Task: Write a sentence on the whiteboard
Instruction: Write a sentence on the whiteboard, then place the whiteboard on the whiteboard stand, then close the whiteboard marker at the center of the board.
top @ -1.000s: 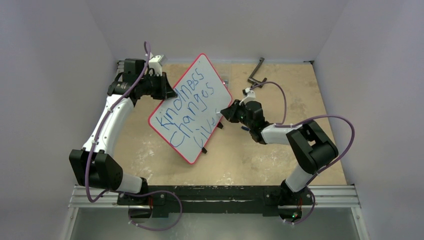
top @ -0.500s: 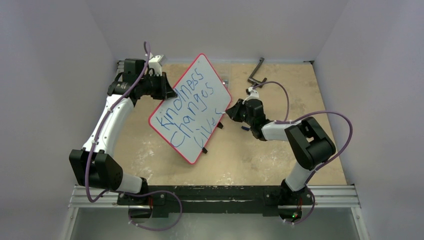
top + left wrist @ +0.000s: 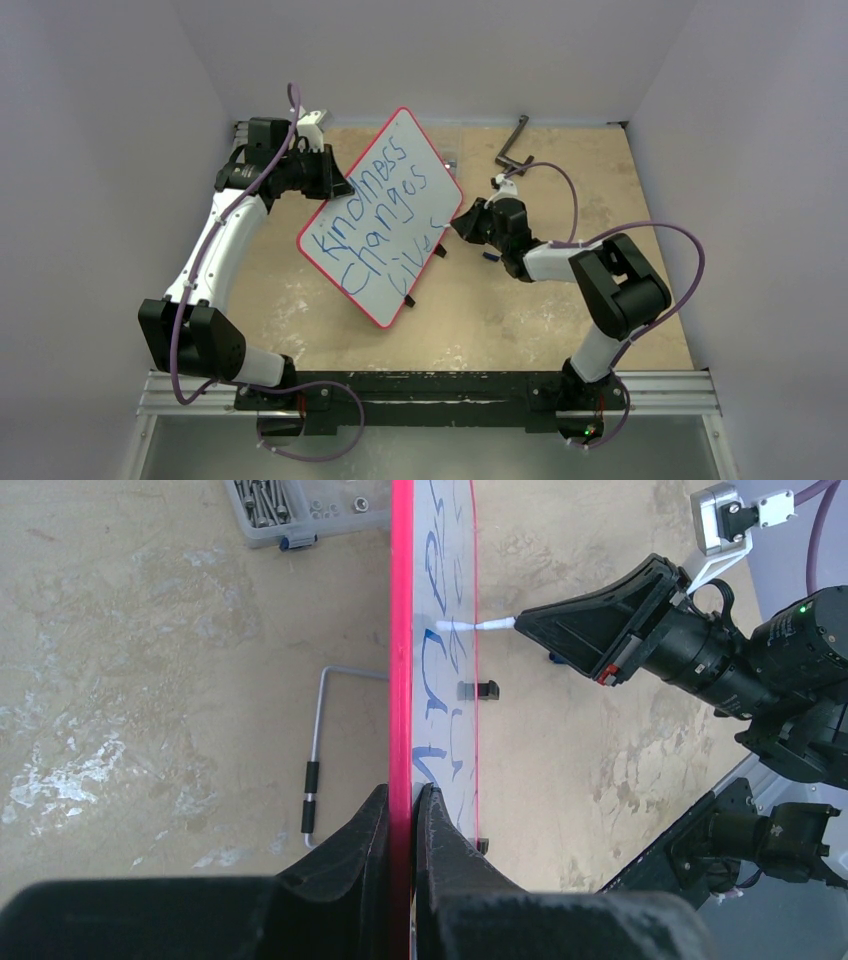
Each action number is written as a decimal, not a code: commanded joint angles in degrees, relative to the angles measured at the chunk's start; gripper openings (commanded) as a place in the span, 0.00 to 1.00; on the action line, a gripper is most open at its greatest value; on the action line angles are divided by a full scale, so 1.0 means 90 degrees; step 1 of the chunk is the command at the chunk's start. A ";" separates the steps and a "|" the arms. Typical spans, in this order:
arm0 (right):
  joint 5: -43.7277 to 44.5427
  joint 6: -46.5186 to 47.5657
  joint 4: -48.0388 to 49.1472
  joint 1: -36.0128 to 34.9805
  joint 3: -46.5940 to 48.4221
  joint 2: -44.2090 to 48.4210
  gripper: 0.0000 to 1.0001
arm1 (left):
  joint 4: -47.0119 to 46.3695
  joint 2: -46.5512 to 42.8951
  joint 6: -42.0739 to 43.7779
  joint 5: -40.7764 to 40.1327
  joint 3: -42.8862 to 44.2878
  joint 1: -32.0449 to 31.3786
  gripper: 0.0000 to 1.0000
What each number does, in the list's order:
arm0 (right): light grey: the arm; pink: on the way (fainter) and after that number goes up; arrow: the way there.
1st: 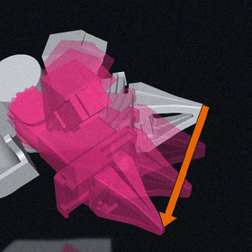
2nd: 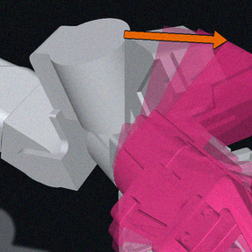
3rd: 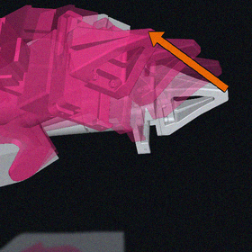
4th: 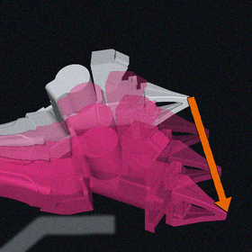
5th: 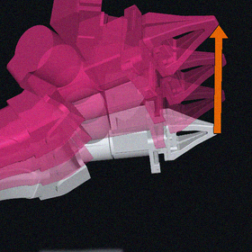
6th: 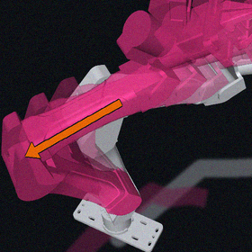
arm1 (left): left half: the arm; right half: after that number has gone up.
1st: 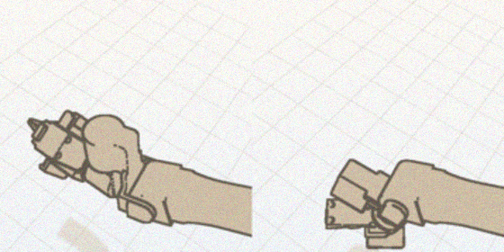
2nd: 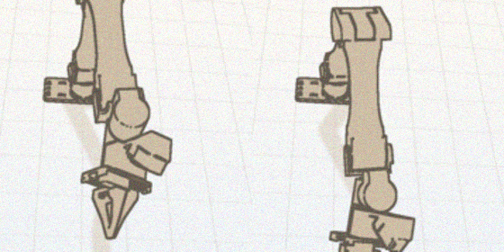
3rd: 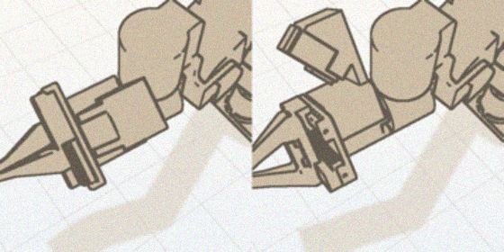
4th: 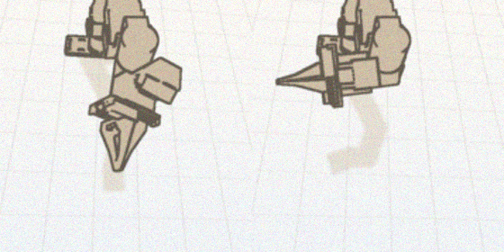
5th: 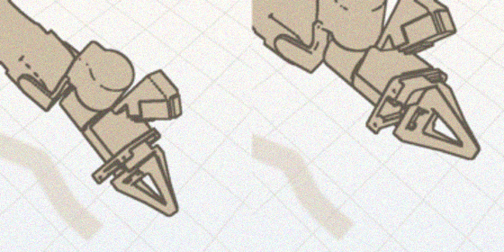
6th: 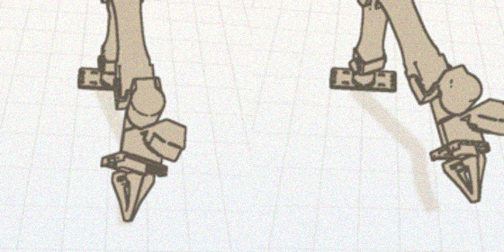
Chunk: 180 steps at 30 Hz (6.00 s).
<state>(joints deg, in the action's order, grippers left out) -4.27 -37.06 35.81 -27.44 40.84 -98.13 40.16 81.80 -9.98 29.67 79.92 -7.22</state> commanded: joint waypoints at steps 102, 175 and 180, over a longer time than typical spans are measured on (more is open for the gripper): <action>0.1041 0.0544 -0.2809 -0.0893 -0.0250 0.4184 0.00 | 0.1081 0.0361 0.0985 -0.1760 0.0150 -0.0146 0.67; 0.3392 0.2233 -0.6002 0.0127 0.4315 0.5005 0.00 | 0.0746 0.4827 0.2803 -0.1269 0.4455 -0.4847 0.57; 0.3176 0.2247 -0.5953 0.0120 0.4191 0.5177 0.00 | 0.0897 0.5577 0.2641 -0.1479 0.5113 -0.4923 0.51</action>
<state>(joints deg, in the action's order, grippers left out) 25.91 -17.91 -18.48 -26.57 77.58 -52.47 46.61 129.05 15.35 18.31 120.25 -50.50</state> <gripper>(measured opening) 0.092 0.530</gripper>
